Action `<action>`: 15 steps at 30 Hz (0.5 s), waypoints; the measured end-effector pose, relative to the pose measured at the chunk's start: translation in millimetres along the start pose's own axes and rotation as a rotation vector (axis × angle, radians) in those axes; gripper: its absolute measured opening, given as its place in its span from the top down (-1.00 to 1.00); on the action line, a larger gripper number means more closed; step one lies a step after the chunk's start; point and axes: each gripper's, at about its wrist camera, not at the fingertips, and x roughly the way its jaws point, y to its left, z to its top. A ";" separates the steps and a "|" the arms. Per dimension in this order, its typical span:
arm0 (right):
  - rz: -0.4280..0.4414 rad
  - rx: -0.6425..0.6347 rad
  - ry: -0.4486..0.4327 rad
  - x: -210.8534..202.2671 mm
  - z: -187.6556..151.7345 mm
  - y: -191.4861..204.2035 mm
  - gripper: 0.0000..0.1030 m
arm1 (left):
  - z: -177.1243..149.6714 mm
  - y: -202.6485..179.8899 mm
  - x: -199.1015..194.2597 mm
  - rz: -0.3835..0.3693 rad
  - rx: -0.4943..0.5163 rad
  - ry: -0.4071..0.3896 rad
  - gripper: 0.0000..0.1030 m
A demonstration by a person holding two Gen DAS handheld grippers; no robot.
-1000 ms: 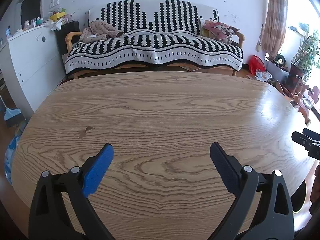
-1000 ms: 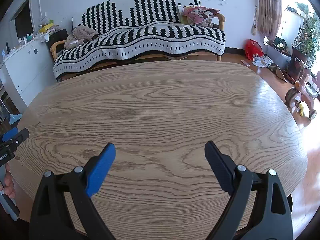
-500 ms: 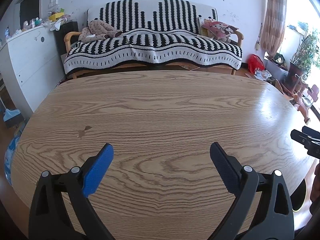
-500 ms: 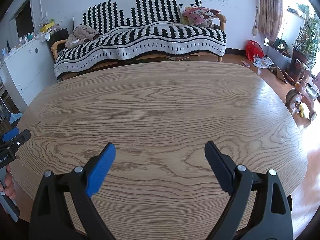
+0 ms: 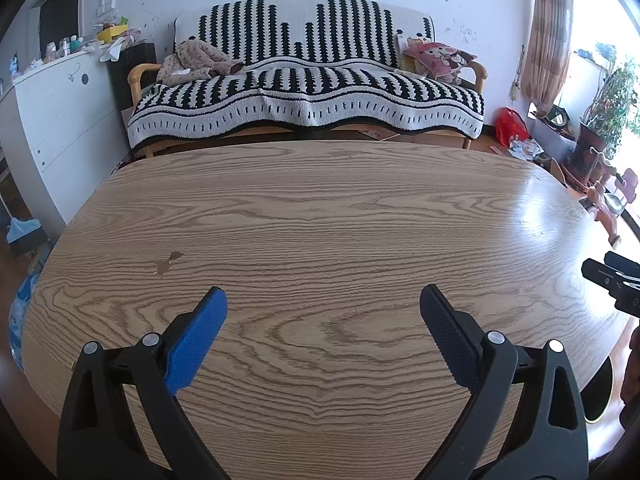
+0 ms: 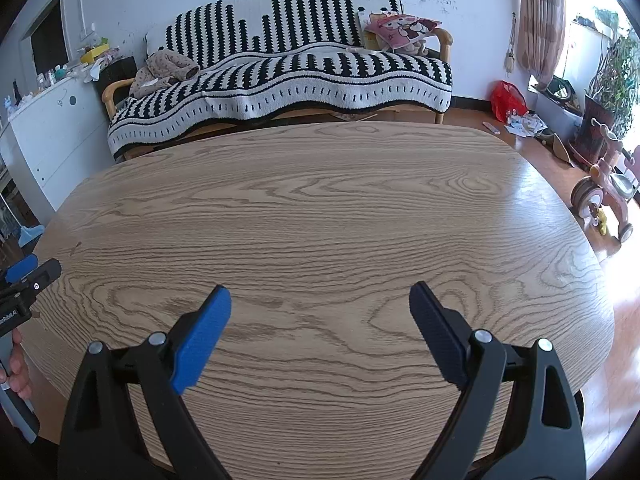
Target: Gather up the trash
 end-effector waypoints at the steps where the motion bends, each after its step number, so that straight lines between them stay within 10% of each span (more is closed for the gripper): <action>1: 0.000 0.002 0.000 -0.1 0.2 0.0 -0.70 | 0.3 0.7 0.4 -0.001 -0.001 0.000 -0.83; 15: 0.002 -0.004 0.007 0.7 -0.6 2.7 -0.70 | -0.6 -0.3 -0.1 0.006 -0.003 0.000 -0.83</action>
